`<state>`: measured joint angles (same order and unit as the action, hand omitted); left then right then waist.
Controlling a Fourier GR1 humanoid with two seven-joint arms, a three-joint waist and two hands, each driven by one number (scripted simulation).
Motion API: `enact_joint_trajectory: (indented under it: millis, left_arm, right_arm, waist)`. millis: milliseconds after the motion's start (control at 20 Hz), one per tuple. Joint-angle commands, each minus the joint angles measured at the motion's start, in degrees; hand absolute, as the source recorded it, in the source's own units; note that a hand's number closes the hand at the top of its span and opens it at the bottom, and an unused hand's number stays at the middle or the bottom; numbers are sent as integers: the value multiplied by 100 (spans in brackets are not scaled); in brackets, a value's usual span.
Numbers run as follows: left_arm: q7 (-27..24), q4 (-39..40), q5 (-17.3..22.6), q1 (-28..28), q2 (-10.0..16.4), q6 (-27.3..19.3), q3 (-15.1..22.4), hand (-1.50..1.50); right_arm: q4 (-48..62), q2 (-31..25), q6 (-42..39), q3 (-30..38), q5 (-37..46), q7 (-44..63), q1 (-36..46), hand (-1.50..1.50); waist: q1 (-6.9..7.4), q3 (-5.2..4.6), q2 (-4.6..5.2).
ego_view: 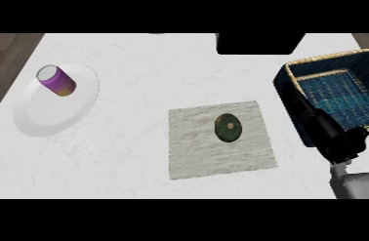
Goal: Pick the squash from the placemat and place it in the basket
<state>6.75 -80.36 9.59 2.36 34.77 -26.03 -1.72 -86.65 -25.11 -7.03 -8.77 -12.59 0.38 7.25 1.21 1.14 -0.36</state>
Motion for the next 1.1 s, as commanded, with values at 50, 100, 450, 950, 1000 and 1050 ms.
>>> enact_joint_trajectory:
  millis: [50,100,450,950,1000,1050]
  left_arm:
    - [219,-347,48,119,-467,280,563,0]
    - [156,52,266,94,-589,652,663,0]
    - [588,34,561,280,-1364,1349,1674,0]
    - [562,137,634,429,-1192,1445,1373,0]
    - [440,257,679,495,-1145,1537,1296,0]
    - [591,82,712,477,-1188,1487,1321,0]
  right_arm:
    - [-83,544,-157,-11,-428,-30,747,150]
    - [-55,817,-204,-129,-519,-195,995,150]
    - [-276,2050,-255,-1906,546,-838,1776,150]
    - [48,1161,1326,-2174,3629,1250,3055,-150]
    - [-12,952,1165,-2047,3727,1506,3299,-150]
    - [-203,846,965,-2068,3815,1855,3482,-150]
  waist:
    - [-16,-108,36]
    - [13,-116,76]
    - [113,-124,48]
    - [-279,-155,-78]
    - [-285,-159,-64]
    - [-290,-146,-81]
